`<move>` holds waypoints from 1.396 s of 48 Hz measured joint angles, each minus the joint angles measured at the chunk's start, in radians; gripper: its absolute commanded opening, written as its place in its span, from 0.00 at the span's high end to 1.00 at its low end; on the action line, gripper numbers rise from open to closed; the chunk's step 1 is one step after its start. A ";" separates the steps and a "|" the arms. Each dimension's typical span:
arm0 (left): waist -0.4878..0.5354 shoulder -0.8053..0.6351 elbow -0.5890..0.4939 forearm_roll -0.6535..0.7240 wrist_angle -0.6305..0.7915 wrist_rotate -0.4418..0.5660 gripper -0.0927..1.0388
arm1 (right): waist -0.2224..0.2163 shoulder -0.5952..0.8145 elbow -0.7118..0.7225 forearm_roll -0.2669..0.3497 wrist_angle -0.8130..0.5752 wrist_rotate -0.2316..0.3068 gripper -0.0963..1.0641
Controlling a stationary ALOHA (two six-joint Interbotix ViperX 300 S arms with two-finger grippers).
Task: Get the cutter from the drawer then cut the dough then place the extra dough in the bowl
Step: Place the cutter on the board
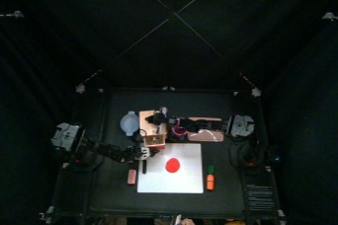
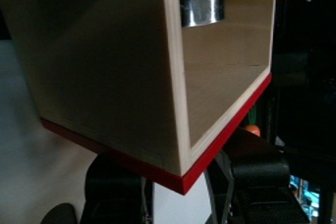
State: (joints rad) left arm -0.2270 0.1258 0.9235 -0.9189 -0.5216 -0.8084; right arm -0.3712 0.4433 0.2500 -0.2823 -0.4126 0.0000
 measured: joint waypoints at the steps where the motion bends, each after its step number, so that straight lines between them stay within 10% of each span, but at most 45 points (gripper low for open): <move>1: -0.002 0.000 -0.002 0.000 0.000 0.000 0.42 | 0.000 0.000 0.000 -0.002 0.000 0.000 0.95; 28: -0.037 0.006 -0.011 -0.012 0.015 -0.003 0.40 | 0.000 0.000 0.000 -0.002 0.000 0.000 0.95; 48: -0.072 -0.008 0.020 0.018 -0.029 0.011 0.14 | 0.000 0.002 -0.003 -0.002 0.002 0.000 0.95; 67: -0.067 -0.311 0.227 0.092 -0.071 0.067 0.15 | 0.002 -0.002 -0.014 -0.002 0.006 0.000 0.95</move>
State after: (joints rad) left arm -0.2945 -0.1856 1.1505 -0.8268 -0.5921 -0.7409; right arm -0.3697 0.4418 0.2362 -0.2838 -0.4065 0.0000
